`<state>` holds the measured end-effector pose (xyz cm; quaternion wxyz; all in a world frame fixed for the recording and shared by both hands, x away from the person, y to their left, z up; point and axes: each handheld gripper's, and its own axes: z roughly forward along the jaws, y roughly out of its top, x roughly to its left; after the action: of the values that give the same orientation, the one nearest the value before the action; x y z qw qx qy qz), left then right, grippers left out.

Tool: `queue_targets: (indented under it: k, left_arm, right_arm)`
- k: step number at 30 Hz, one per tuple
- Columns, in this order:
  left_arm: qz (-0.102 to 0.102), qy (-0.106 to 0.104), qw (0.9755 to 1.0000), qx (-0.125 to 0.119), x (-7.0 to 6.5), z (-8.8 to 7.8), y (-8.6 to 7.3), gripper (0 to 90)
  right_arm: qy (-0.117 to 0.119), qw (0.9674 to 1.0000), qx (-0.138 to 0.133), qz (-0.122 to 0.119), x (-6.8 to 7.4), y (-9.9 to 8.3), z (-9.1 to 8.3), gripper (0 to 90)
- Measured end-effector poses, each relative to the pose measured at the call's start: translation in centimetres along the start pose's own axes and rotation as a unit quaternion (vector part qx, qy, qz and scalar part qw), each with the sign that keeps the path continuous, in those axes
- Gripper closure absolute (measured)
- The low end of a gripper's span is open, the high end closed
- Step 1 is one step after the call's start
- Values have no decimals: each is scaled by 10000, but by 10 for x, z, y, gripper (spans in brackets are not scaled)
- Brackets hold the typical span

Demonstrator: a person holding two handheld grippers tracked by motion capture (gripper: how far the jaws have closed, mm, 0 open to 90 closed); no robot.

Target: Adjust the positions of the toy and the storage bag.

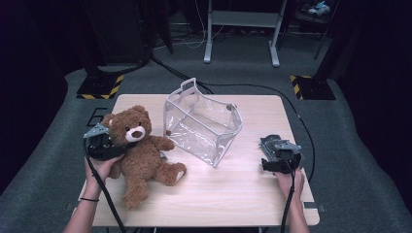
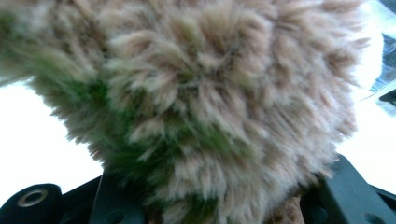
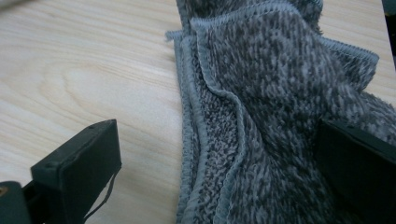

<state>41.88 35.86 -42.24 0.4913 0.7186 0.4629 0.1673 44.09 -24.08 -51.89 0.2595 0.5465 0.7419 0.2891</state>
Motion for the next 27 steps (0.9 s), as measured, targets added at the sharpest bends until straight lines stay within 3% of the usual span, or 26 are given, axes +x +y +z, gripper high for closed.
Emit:
queue_targets:
  k: [3,12,16,27]
  left_arm:
    - [54,16,9999,-85,-1,-2,2,508]
    - [244,-3,9994,-232,-7,-10,9,509]
    - [233,11,9991,-358,-8,-15,13,509]
    - [367,92,9984,-430,-9,-26,25,508]
  right_arm:
    - [-94,10000,32,2,3,-2,5,0]
    - [-17,10000,-65,44,0,-4,7,0]
    - [-16,9999,-68,74,0,-5,6,0]
    - [14,10000,-61,73,0,-5,6,0]
